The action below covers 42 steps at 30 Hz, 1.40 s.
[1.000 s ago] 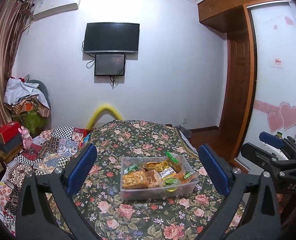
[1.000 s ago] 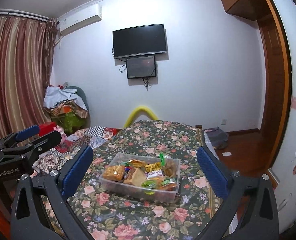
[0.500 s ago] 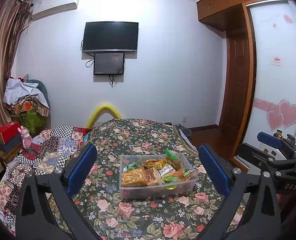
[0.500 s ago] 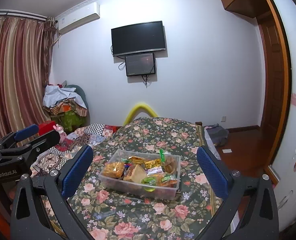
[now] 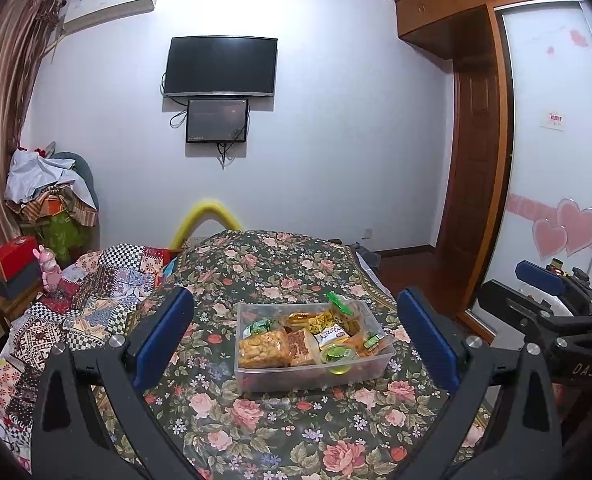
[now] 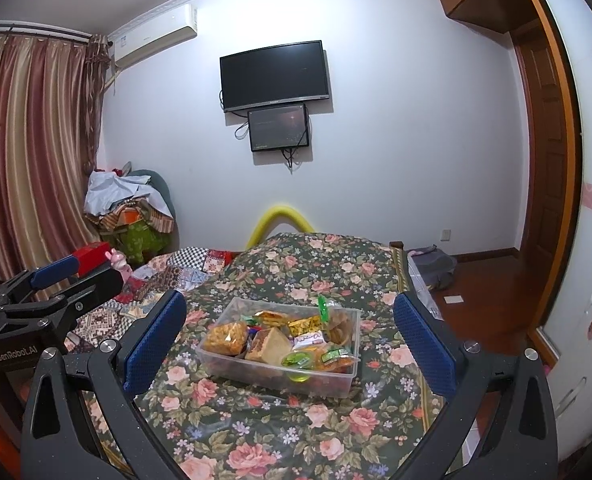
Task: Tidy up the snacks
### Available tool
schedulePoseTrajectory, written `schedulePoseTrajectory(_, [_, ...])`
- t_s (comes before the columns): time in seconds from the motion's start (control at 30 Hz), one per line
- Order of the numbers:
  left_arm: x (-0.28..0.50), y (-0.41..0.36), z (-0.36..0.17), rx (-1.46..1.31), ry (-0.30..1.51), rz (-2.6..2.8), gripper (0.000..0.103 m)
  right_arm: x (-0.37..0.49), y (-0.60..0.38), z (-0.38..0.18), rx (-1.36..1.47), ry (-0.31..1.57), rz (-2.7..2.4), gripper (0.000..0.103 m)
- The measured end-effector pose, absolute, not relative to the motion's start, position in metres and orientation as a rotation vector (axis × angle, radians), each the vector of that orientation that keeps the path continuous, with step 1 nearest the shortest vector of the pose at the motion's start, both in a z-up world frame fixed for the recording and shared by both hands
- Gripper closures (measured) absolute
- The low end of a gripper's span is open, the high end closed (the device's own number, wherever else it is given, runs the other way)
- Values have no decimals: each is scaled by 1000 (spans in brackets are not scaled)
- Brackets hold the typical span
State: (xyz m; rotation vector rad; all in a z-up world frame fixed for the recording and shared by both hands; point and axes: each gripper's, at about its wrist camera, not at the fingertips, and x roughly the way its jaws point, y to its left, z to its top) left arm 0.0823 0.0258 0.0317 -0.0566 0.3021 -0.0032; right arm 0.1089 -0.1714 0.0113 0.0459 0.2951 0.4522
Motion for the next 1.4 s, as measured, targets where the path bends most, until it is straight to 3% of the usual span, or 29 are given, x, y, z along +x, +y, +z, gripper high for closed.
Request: schedulePoseTrajectory(1.4, [74, 18, 35, -41, 288, -29, 0, 103, -169, 14, 59, 282, 456, 0])
